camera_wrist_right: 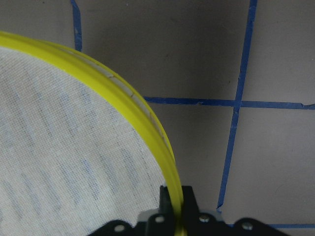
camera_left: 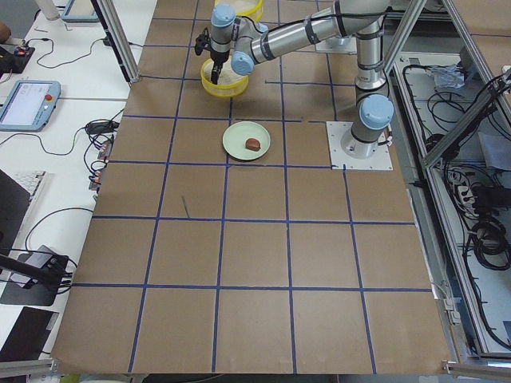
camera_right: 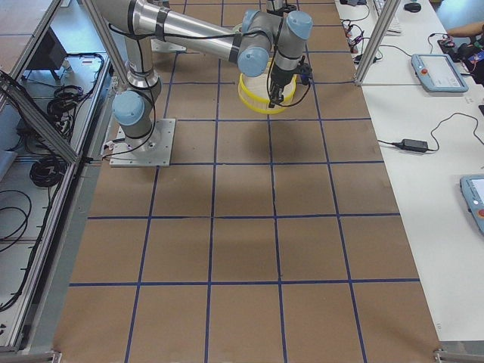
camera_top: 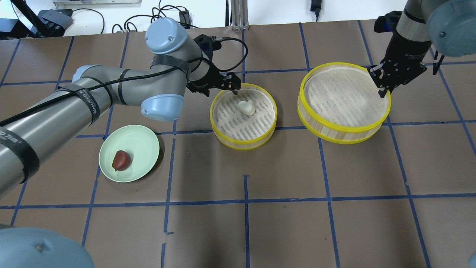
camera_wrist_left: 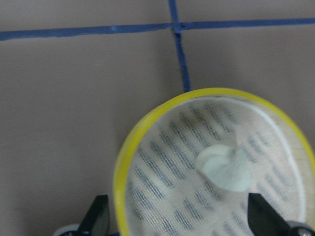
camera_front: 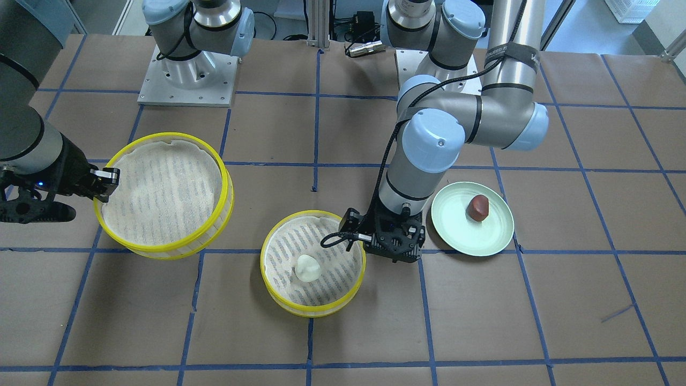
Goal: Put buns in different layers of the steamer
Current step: 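Open the left gripper and move it back toward the plate, then stack the top tier with the right gripper while the left descends to the brown bun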
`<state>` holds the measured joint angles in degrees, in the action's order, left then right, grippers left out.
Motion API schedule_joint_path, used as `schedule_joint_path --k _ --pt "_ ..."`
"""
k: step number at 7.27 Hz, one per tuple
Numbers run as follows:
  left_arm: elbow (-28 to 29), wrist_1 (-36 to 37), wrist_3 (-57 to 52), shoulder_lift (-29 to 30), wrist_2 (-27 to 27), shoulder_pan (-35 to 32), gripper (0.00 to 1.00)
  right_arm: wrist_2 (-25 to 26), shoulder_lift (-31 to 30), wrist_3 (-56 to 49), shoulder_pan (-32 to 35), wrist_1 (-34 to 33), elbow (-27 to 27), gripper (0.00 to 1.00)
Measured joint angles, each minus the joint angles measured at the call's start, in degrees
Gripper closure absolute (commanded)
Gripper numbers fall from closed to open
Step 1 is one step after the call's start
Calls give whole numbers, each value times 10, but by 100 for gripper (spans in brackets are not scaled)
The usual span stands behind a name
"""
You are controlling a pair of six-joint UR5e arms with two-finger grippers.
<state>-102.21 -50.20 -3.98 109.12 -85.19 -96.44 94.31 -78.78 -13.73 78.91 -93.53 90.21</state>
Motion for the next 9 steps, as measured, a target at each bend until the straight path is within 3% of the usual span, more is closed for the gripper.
schedule_joint_path --k 3,5,7,9 --pt "-152 -24 -91 -98 -69 120 0 -4 -9 45 30 -7 -1 97" --pt "-215 -27 -169 -123 -92 191 0 -6 3 121 82 -38 0 97" --pt "-244 -25 -199 -117 -96 232 0 -7 31 218 142 -92 -1 97" --pt "-230 -20 -204 -93 -95 241 0 -13 66 304 192 -129 -8 97"
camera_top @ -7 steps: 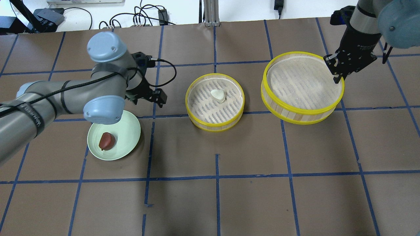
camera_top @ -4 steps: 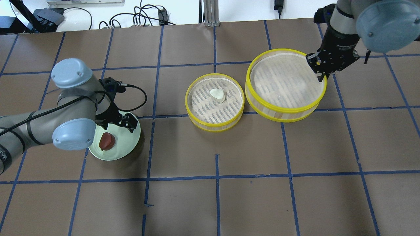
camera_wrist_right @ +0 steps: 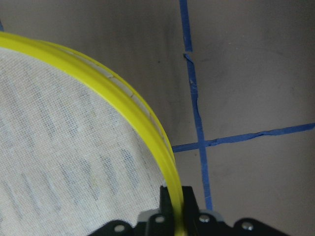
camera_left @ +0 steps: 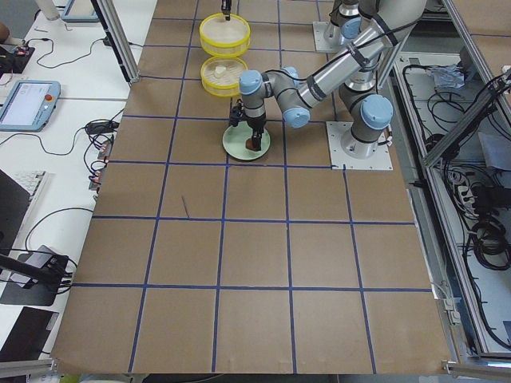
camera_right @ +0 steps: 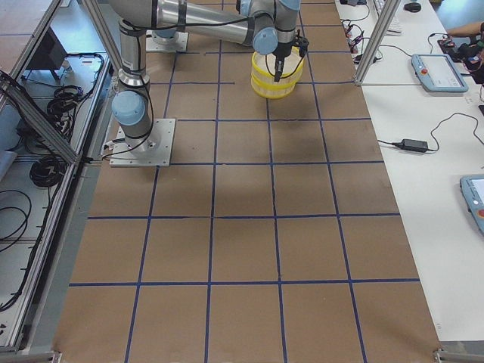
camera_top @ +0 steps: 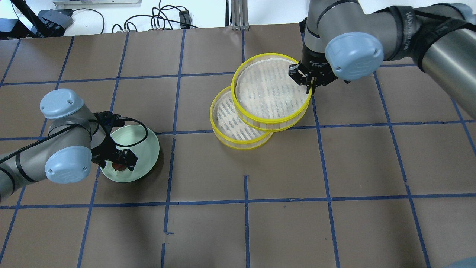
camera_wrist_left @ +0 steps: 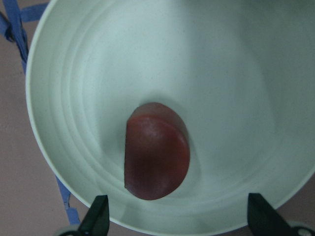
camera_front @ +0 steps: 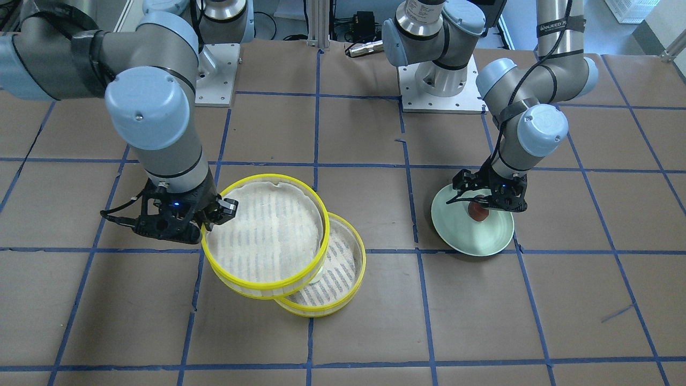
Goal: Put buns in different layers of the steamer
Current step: 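Stack the top tier with the right gripper while the left descends to the brown bun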
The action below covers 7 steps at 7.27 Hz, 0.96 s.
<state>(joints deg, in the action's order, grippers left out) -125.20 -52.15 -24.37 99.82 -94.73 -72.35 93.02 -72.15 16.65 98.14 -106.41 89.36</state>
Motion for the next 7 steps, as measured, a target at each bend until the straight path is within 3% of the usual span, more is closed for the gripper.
schedule_joint_path --k 2,3,6,7 --pt "20 1 0 19 2 1 11 -10 31 55 35 -34 -6 97" --pt "23 1 1 22 4 1 26 -11 39 74 47 -43 -5 97" --pt "23 0 1 23 4 0 98 -12 58 76 57 -58 -1 97" --pt "23 0 1 23 5 0 99 -10 61 66 56 -59 1 97"
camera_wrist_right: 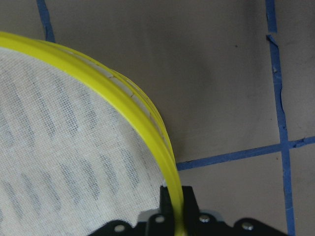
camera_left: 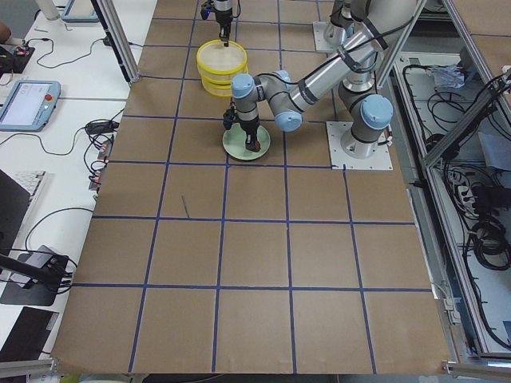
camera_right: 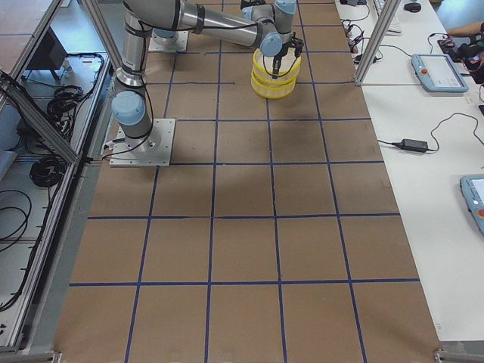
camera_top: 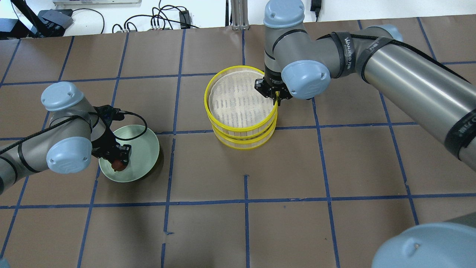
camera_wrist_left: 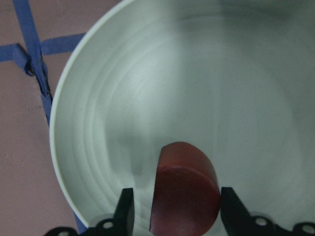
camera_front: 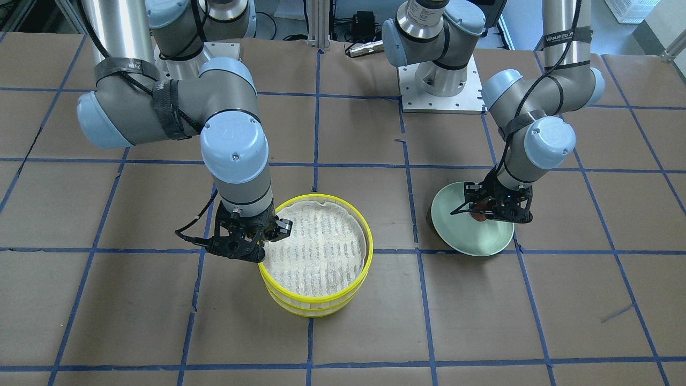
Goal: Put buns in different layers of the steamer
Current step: 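Stack the top tier with the right gripper while the left descends to the brown bun, then grasp the brown bun with the left gripper, then lift the brown bun with the left gripper while the right releases and rises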
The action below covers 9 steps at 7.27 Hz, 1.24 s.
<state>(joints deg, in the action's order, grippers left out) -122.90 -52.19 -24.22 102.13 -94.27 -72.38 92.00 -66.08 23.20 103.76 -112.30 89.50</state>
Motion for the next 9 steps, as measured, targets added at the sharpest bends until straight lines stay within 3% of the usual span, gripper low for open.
schedule_joint_path --k 2,4,7,8,9 --pt "6 3 8 -11 0 -12 99 0 1 -3 0 -2 11 97" --pt "48 -39 61 -46 -5 -71 99 0 1 -1 0 -4 16 97" --pt "222 -261 142 -71 -6 -155 99 0 2 1 0 -5 13 95" --pt "276 -341 144 -76 -4 -162 99 -2 5 3 0 -6 12 90" --pt "301 -392 143 -82 0 -165 99 -3 7 5 0 -6 12 73"
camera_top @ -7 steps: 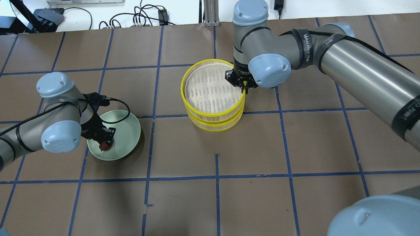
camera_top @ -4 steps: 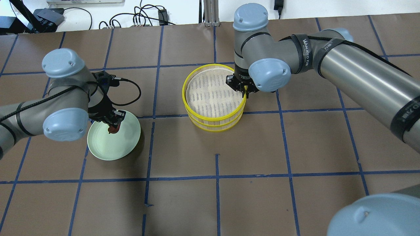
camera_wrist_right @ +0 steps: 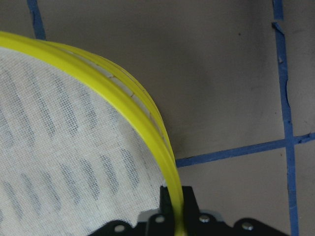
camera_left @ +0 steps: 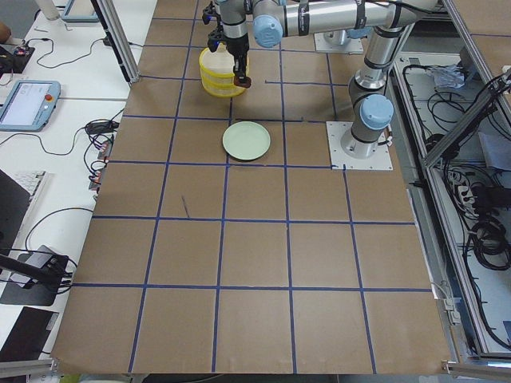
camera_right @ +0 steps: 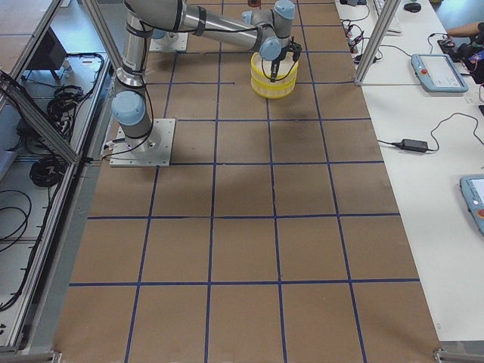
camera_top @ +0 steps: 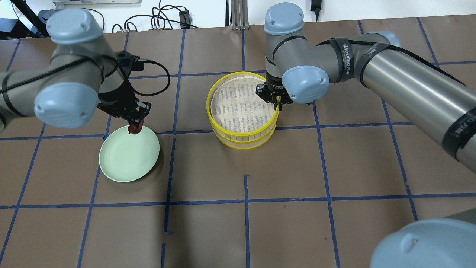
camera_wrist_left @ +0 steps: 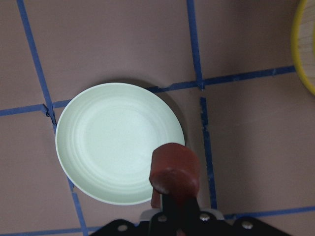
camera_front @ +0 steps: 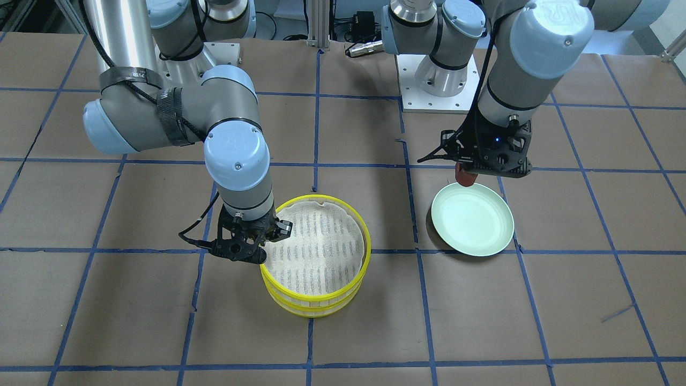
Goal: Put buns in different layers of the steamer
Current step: 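Lift the brown bun with the left gripper while the right releases and rises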
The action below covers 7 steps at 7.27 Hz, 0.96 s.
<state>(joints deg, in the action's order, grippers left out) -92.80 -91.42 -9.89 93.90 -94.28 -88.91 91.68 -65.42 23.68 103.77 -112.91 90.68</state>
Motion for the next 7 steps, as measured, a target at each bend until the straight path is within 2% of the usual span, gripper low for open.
schedule_joint_path --k 1,2,3,5,7 --pt "6 -20 -3 -7 9 -1 99 0 1 4 0 0 0 59" --pt "8 -27 -8 -13 20 -1 99 1 2 10 0 0 0 39" --pt "9 -28 -19 -17 25 1 99 1 2 14 -1 1 0 5" --pt "12 -27 -41 -19 28 8 99 -1 1 14 -2 -1 -2 1" --pt "12 -24 -47 -20 29 9 99 -1 -30 -51 -29 18 -12 0"
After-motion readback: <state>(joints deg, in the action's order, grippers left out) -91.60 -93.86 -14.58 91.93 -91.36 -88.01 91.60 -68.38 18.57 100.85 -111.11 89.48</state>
